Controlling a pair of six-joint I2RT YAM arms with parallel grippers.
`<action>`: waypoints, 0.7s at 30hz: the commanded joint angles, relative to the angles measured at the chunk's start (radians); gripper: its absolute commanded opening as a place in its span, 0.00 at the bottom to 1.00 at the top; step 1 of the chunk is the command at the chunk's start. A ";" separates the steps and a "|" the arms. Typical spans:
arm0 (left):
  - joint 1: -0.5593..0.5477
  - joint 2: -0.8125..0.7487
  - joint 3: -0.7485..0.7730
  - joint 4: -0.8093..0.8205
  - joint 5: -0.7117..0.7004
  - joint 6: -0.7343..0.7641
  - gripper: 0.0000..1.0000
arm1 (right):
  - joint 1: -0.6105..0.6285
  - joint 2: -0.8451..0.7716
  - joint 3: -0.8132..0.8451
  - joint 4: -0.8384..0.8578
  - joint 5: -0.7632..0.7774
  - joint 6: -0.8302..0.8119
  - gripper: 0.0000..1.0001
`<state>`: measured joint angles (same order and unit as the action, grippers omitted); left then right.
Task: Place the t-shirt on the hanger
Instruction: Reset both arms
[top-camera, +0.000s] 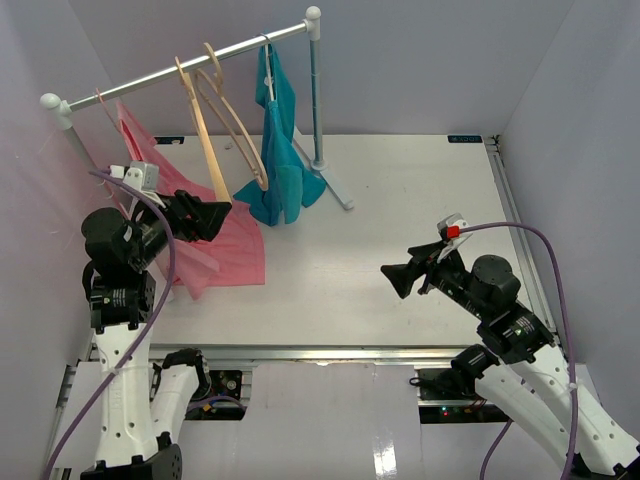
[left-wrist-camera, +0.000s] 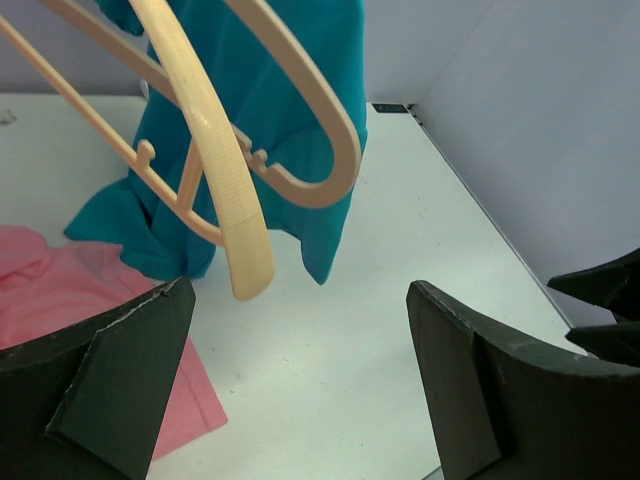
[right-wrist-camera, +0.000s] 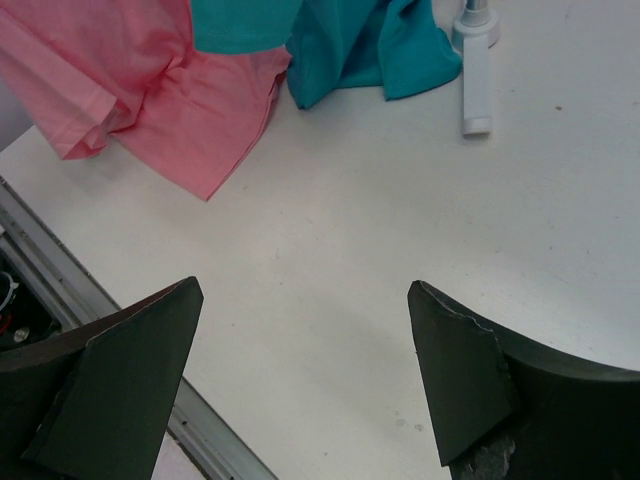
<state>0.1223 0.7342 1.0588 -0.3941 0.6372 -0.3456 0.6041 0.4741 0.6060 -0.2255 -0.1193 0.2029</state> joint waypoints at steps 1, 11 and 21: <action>-0.010 -0.013 -0.044 0.043 0.027 0.026 0.98 | -0.001 0.026 0.016 0.067 0.085 0.022 0.90; -0.062 0.167 0.285 0.062 0.099 -0.015 0.98 | -0.001 0.038 0.012 0.086 0.107 0.016 0.90; -0.986 0.595 0.500 -0.028 -0.790 0.296 0.98 | -0.002 0.028 -0.008 0.081 0.124 0.021 0.90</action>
<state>-0.6059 1.1759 1.5201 -0.3405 0.2797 -0.2085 0.6041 0.5209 0.6056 -0.1840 -0.0235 0.2178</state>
